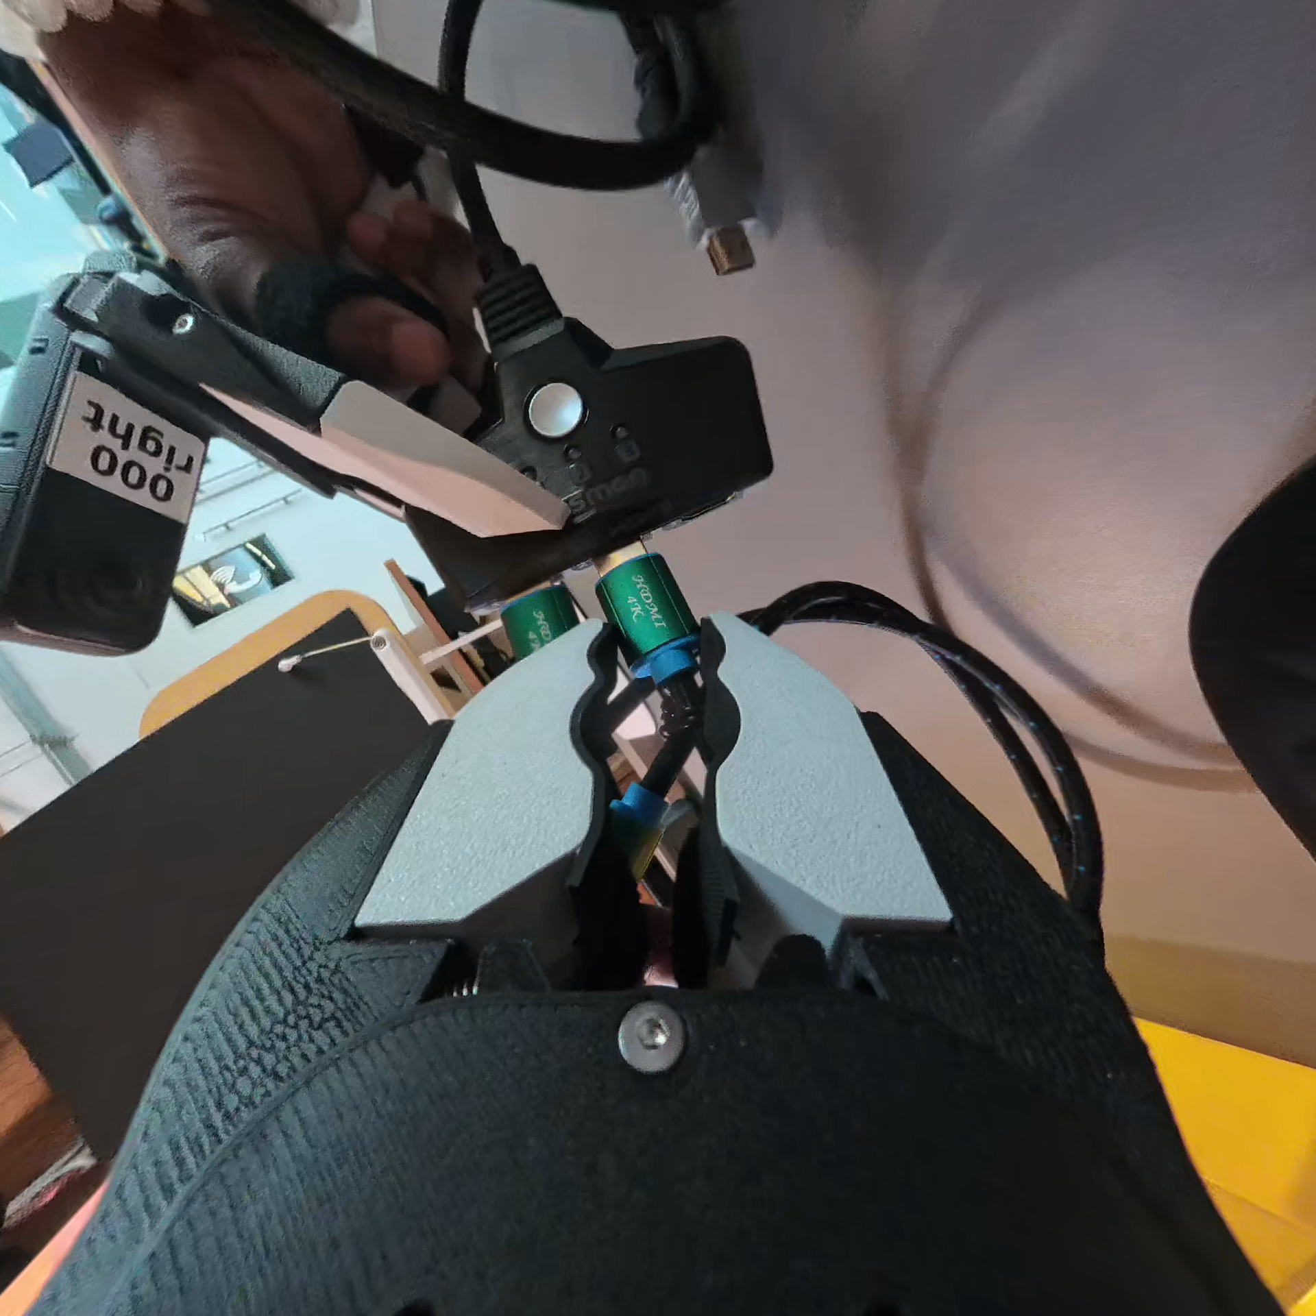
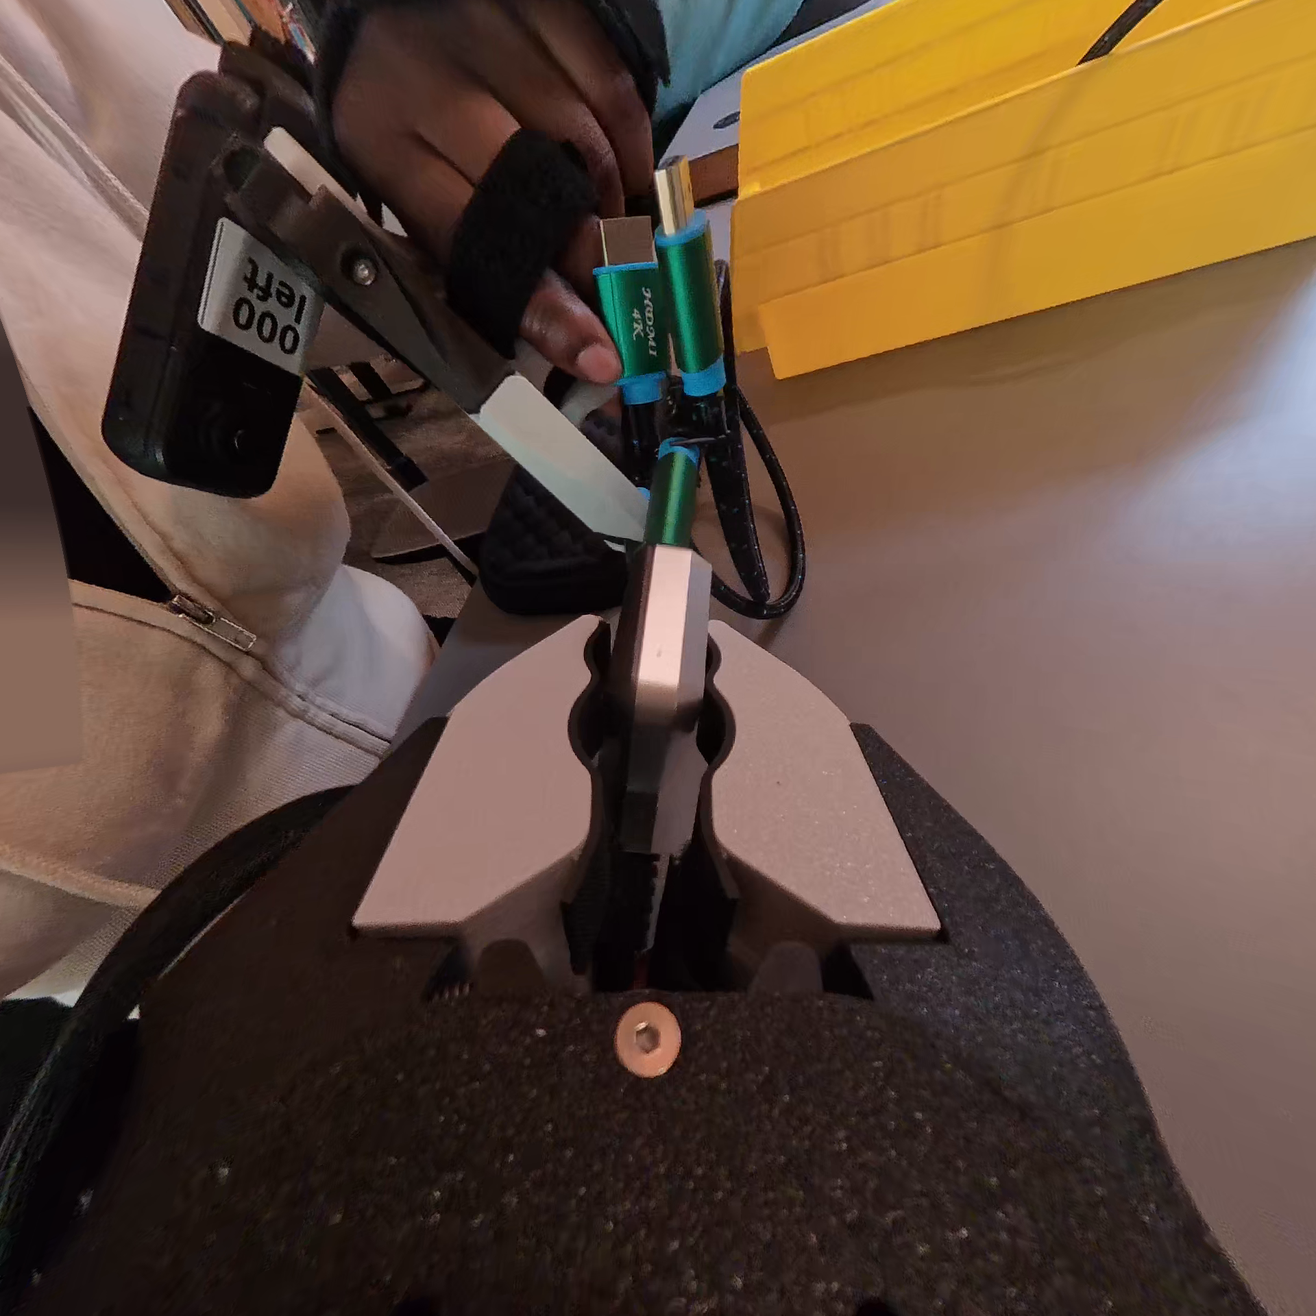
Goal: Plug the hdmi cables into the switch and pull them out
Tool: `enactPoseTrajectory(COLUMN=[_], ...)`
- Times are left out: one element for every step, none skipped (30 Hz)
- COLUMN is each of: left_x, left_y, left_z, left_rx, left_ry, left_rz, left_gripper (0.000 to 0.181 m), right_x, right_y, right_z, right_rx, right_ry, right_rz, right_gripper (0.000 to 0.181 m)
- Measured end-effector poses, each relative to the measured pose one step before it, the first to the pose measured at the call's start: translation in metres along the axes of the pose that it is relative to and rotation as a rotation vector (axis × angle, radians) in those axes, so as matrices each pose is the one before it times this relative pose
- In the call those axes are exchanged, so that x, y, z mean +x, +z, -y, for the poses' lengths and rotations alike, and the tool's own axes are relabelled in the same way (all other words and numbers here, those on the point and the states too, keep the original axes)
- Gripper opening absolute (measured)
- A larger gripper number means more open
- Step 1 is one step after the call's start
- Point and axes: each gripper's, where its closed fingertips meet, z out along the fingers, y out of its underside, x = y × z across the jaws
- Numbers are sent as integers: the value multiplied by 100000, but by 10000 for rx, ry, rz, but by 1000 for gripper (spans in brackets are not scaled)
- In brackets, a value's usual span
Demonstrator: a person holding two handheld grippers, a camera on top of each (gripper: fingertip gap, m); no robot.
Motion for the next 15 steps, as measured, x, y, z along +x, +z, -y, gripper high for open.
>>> enactPoseTrajectory(left_x=[-70, -20, 46, 95, 105, 130, 53, -30, 5, 94, 94, -57, -142, -182, -279], left_y=[74, 106, 11, -81, -87, -51, 27, 71, 92, 99, 51, 25, 28, 67, 136], left_z=[-187, -169, 33, 214, 245, 173, -55, -134, 15, 120, 86, -41, -165, -280, -411], left_rx=[-180, -150, 29, 221, 292, 251, 97, 51, 149, 190, 87, -78, -143, -173, -258], left_ry=[-92, -120, -28, -25, -83, -39, -35, -34, -8, 6, 89, 161, 185, 116, -81], left_rz=[4, -69, -74, -62, -98, -177, -205, -119, -18, -16, -3, 98, 143, 126, 127], left_gripper=[20, 21, 21, 21, 21, 21, 21, 21, 21, 21, 21, 21, 21, 22, 22], right_x=[109, 223, 115, -127, -182, -168, 26, 189, 94, 26, -35, -25, 29, 88, 218], right_y=[-77, -61, 6, 51, 55, 90, 82, -4, -49, -3, 50, -29, -120, -125, -179], right_z=[151, 182, 11, -135, -177, -182, -60, 120, 83, -38, -218, -45, 81, 56, 126], right_rx=[182, 267, 137, -36, -118, -156, -82, 86, 146, 127, 50, 168, 230, 172, 217], right_ry=[124, 195, 76, -136, -67, -99, -84, 92, 90, 102, 14, 75, 103, 139, 274], right_rz=[39, -6, 16, 28, 46, 69, 18, -23, 15, 48, 12, -4, -33, -79, -68], right_gripper=[22, 21, 21, 21, 21, 22, 22, 22, 22, 22, 22, 22, 23, 23, 23])
